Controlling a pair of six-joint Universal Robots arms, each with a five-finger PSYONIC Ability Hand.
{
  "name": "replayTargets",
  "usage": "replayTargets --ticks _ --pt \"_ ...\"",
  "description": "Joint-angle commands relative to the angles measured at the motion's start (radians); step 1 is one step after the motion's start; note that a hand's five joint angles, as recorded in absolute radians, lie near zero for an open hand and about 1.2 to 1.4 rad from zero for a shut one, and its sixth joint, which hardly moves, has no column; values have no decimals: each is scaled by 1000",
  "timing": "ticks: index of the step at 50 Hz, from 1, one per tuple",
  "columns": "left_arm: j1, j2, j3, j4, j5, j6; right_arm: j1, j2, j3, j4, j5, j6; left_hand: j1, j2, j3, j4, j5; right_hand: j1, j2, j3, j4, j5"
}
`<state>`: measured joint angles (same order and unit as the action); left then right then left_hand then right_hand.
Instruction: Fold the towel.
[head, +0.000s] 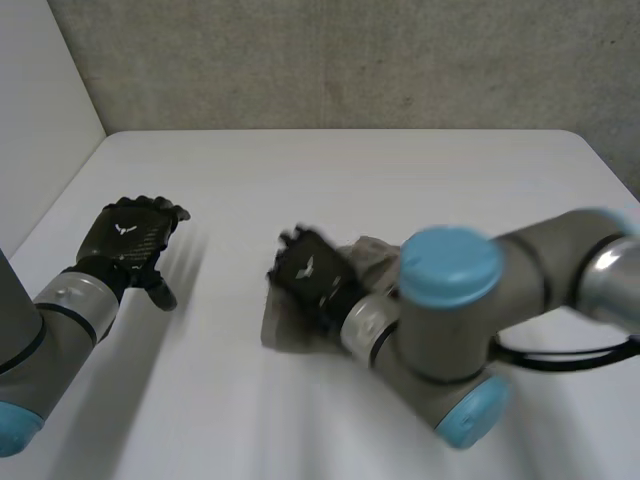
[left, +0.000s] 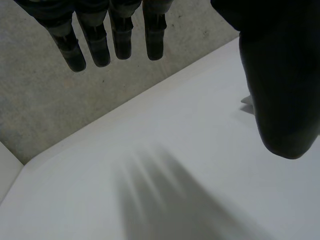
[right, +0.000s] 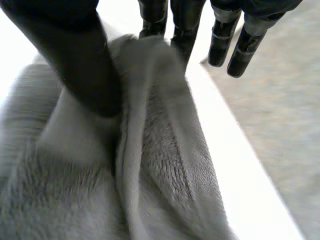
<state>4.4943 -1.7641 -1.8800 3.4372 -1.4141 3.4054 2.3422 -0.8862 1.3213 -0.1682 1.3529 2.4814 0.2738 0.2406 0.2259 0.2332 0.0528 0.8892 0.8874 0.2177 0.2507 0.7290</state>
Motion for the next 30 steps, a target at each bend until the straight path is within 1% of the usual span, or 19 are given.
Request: replayTargets --ticks 1,4,6,7,9,10,12,15,17,19,20,21,22,23,24,25,26,28,30 --pt "-4 -2 16 0 0 0 -7 -20 42 10 23 14 -99 -66 -51 -59 -53 -715 -713 -43 -76 -729" --pt "-12 -5 31 0 0 0 -34 -60 59 13 23 17 -99 -66 -51 -59 -53 -715 -713 -43 -76 -729" --pt "-12 -5 32 0 0 0 -107 -150 114 16 20 23 -99 -66 -51 -59 -53 -715 -713 -43 -76 -729" --pt "-26 -12 50 -1 -2 0 -107 -151 115 16 20 24 -99 -66 -51 -59 -53 -715 -713 -43 -76 -729" --pt "-46 -23 67 -1 -2 0 -185 -247 180 18 17 59 -99 -66 -51 -59 -53 -715 -713 -43 -76 -729" --pt "-67 -26 79 0 -2 -2 -185 -247 181 18 17 59 -99 -66 -51 -59 -53 -715 -713 -43 -76 -729" --pt "-87 -26 93 0 0 -2 -275 -344 251 18 8 115 -99 -66 -51 -59 -53 -715 -713 -43 -76 -729" --pt "-130 -32 120 0 -2 -2 -327 -386 288 18 5 146 -99 -66 -51 -59 -53 -715 -713 -43 -76 -729" --pt "-158 -44 140 -1 -2 -3 -409 -445 367 21 -29 181 -99 -66 -51 -59 -53 -715 -713 -43 -76 -729" --pt "-233 -81 186 -1 -3 -26 -446 -461 407 22 -53 189 -99 -66 -51 -59 -53 -715 -713 -43 -76 -729" --pt "-233 -81 186 -1 -3 -26 -483 -473 450 29 -81 189 -99 -66 -51 -59 -53 -715 -713 -43 -76 -729" --pt "-271 -96 209 -3 -2 -49 -483 -473 450 29 -81 189 -99 -66 -51 -59 -53 -715 -713 -43 -76 -729" --pt "-300 -115 229 -9 -2 -78 -518 -481 484 41 -112 191 -98 -65 -51 -59 -52 -715 -713 -43 -76 -729" --pt "-300 -115 229 -9 -2 -78 -518 -481 484 41 -112 191 -98 -65 -51 -59 -52 -715 -713 -43 -76 -729" --pt "-331 -138 254 -13 -2 -109 -550 -484 513 51 -144 191 -98 -65 -51 -59 -52 -715 -713 -43 -76 -729" --pt "-331 -138 254 -13 -2 -109 -578 -484 541 61 -179 192 -98 -65 -51 -59 -52 -715 -713 -43 -76 -729" --pt "-354 -162 275 -15 -2 -138 -578 -484 541 61 -179 192 -98 -65 -51 -59 -52 -715 -713 -43 -76 -729" --pt "-377 -190 298 -15 0 -160 -622 -482 584 67 -228 195 -96 -62 -51 -59 -49 -715 -713 -43 -76 -729" --pt "-423 -253 347 -18 0 -181 -636 -482 599 65 -242 197 -93 -59 -51 -59 -46 -715 -713 -43 -76 -729"
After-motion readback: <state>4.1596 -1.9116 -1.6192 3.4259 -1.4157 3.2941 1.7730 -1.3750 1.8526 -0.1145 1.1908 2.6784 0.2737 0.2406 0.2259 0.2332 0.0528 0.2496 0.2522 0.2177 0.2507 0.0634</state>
